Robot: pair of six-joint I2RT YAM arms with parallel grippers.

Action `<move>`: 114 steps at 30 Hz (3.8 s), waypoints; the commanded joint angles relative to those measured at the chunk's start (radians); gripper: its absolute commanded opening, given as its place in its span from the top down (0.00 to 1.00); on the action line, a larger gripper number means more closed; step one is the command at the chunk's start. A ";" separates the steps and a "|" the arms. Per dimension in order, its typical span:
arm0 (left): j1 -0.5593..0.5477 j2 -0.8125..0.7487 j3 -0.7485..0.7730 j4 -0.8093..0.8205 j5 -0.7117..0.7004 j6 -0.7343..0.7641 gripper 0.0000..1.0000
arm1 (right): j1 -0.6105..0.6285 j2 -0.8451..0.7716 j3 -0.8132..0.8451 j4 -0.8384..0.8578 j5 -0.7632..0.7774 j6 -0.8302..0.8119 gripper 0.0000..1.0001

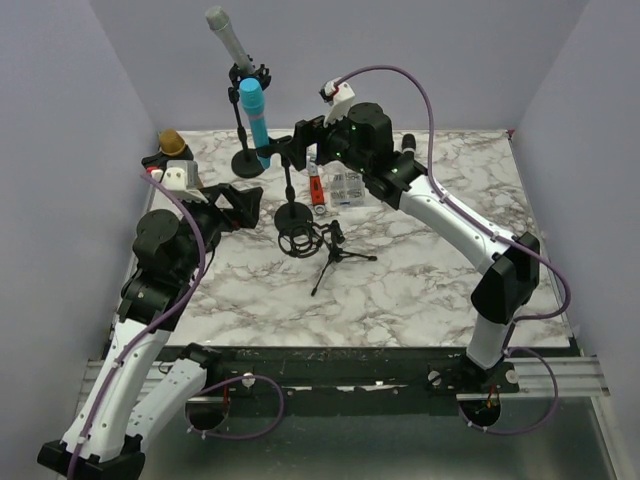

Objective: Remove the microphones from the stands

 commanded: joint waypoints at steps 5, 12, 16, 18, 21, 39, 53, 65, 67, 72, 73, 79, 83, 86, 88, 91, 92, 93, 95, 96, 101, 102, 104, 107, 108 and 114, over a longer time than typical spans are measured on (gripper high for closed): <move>0.136 0.191 0.213 -0.005 0.273 -0.028 0.01 | -0.005 0.030 0.021 0.017 -0.118 -0.049 0.00; 0.146 0.426 0.439 -0.012 0.329 0.052 0.01 | -0.012 -0.024 -0.039 0.015 -0.130 0.006 0.00; 0.148 0.537 0.544 -0.022 0.322 0.095 0.01 | -0.017 -0.080 -0.104 0.022 -0.143 0.016 0.00; 0.148 0.591 0.601 -0.040 0.319 0.108 0.01 | -0.017 -0.098 -0.118 0.005 -0.146 0.014 0.00; 0.148 0.659 0.692 -0.102 0.297 0.118 0.03 | -0.017 -0.132 -0.155 0.011 -0.145 0.017 0.00; 0.154 0.765 0.740 -0.091 0.302 0.202 0.41 | -0.044 -0.041 -0.120 0.183 -0.260 -0.110 0.01; 0.176 0.767 0.758 -0.113 0.329 0.197 0.96 | -0.067 0.141 0.108 0.094 -0.386 -0.206 0.07; 0.179 0.754 0.742 -0.106 0.345 0.186 1.00 | -0.072 0.174 0.131 0.027 -0.458 -0.211 0.15; 0.180 0.752 0.739 -0.106 0.342 0.186 1.00 | -0.074 0.181 0.135 0.027 -0.453 -0.204 0.15; 0.186 0.749 0.737 -0.105 0.348 0.174 1.00 | -0.075 0.205 0.173 0.003 -0.469 -0.205 0.25; 0.188 0.748 0.737 -0.105 0.353 0.171 1.00 | -0.074 0.211 0.183 -0.004 -0.469 -0.206 0.31; 0.193 0.741 0.739 -0.105 0.362 0.168 1.00 | -0.074 0.208 0.186 0.002 -0.455 -0.219 0.84; 0.193 0.733 0.733 -0.105 0.358 0.169 1.00 | -0.073 0.218 0.201 -0.021 -0.414 -0.234 0.99; 0.195 0.721 0.739 -0.118 0.337 0.178 1.00 | -0.074 0.222 0.203 -0.030 -0.402 -0.237 0.99; 0.197 0.707 0.761 -0.155 0.296 0.186 1.00 | -0.074 0.217 0.195 -0.029 -0.398 -0.239 0.99; 0.204 0.659 0.789 -0.218 0.191 0.209 1.00 | -0.074 0.211 0.186 -0.032 -0.388 -0.245 0.99; 0.205 0.631 0.785 -0.230 0.139 0.216 1.00 | -0.074 0.209 0.184 -0.031 -0.385 -0.247 0.99; 0.208 0.538 0.736 -0.223 0.045 0.224 1.00 | -0.074 0.205 0.182 -0.035 -0.385 -0.249 0.99; 0.208 0.471 0.690 -0.199 0.018 0.225 1.00 | -0.074 0.207 0.188 -0.042 -0.396 -0.247 0.99; 0.204 0.443 0.677 -0.190 0.021 0.220 1.00 | -0.074 0.207 0.190 -0.044 -0.401 -0.240 0.99; 0.188 0.353 0.647 -0.179 0.086 0.149 1.00 | -0.071 0.208 0.198 -0.051 -0.408 -0.217 0.88; 0.188 0.341 0.638 -0.172 0.102 0.137 1.00 | -0.068 0.204 0.194 -0.051 -0.403 -0.218 0.74; 0.188 0.311 0.608 -0.155 0.132 0.123 1.00 | -0.058 0.186 0.176 -0.049 -0.378 -0.223 0.41; 0.189 0.276 0.553 -0.119 0.194 0.115 1.00 | -0.045 0.133 0.139 -0.062 -0.316 -0.200 0.05; 0.187 0.271 0.537 -0.107 0.238 0.121 1.00 | -0.045 0.113 0.134 -0.080 -0.302 -0.188 0.01; 0.191 0.305 0.502 -0.080 0.383 0.071 1.00 | -0.044 -0.060 -0.025 -0.125 -0.265 -0.121 0.00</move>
